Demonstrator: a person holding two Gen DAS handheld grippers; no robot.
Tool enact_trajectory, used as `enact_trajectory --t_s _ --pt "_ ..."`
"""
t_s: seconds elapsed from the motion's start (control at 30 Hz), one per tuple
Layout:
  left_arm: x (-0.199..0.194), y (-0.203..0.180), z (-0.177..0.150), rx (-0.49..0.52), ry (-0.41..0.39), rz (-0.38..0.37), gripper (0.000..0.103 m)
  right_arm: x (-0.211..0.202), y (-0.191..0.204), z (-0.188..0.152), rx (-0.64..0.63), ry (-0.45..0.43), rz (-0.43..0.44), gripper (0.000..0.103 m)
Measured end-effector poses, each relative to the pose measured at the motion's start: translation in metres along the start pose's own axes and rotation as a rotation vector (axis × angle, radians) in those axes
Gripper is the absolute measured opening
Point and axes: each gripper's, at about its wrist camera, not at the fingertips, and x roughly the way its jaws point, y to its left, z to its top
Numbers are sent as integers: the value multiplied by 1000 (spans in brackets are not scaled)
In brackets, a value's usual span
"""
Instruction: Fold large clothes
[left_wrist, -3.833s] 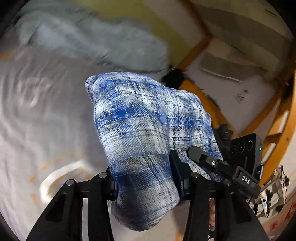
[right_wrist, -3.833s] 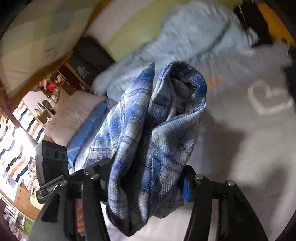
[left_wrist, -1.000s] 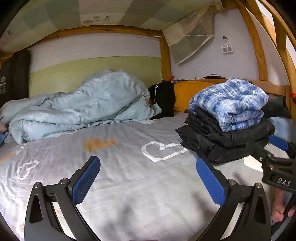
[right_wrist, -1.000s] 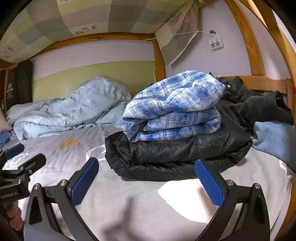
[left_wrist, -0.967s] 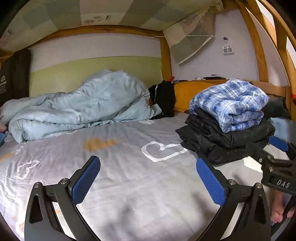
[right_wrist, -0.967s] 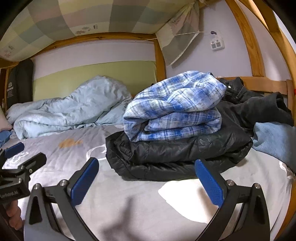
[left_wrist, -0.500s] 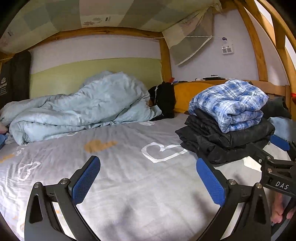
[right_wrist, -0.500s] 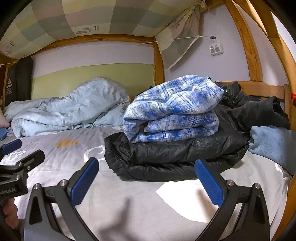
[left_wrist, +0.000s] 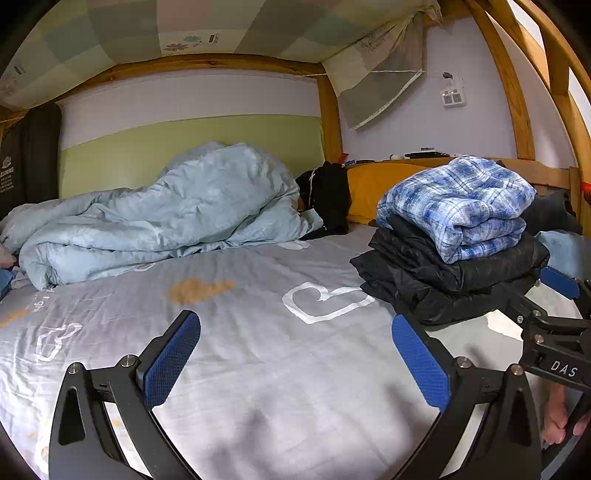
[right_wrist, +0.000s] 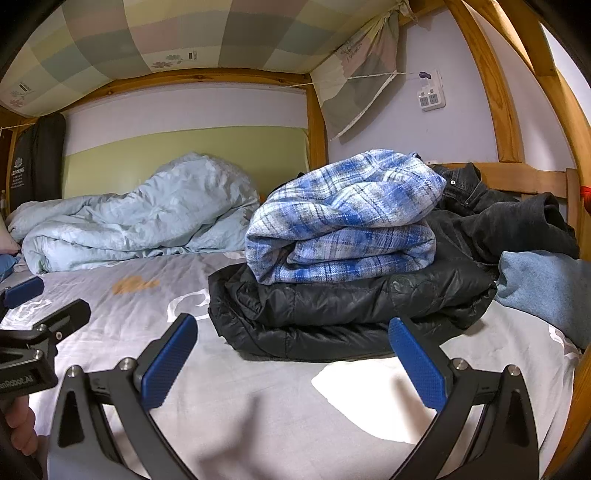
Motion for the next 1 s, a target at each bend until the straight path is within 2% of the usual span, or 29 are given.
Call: enact_trajectory --t_s 1.0 --pt "-2 2 -1 2 -3 -4 103 10 -2 0 -7 31 12 103"
